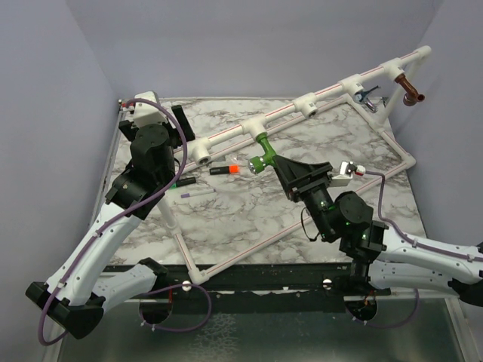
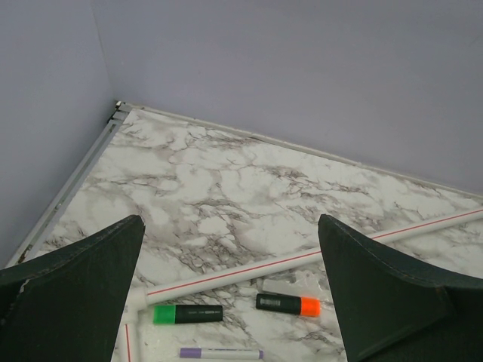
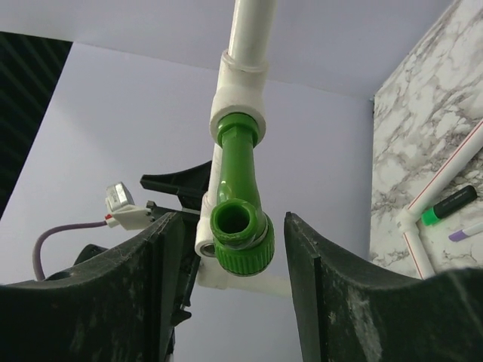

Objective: Install the water faucets

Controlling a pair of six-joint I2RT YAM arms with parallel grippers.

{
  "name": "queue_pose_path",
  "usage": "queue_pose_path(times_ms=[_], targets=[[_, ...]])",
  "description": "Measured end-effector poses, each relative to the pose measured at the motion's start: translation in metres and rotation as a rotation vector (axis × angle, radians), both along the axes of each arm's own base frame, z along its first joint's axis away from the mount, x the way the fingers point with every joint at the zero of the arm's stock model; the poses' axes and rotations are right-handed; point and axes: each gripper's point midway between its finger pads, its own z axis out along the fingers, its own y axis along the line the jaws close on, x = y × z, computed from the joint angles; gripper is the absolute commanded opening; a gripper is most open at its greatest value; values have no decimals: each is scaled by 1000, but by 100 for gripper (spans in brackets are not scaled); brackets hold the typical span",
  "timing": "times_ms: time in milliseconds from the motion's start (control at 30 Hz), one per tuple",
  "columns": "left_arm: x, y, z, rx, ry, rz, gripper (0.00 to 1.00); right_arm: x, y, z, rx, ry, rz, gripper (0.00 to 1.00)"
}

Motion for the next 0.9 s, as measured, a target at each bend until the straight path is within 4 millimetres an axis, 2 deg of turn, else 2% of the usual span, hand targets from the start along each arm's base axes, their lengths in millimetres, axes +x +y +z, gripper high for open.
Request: queue_pose_path(times_ms=[167, 367, 667, 900], targets=[[0, 0, 0, 0, 0, 0, 99, -5, -15, 4, -63, -47, -13, 60], [0, 0, 0, 0, 0, 0, 99, -8, -33, 3, -233, -125, -44, 60], [0, 0, 0, 0, 0, 0, 99, -9, -67, 9, -675, -363, -141, 61], [0, 0, 0, 1, 0, 0, 99, -15, -75, 38, -1058, -626, -142, 73]])
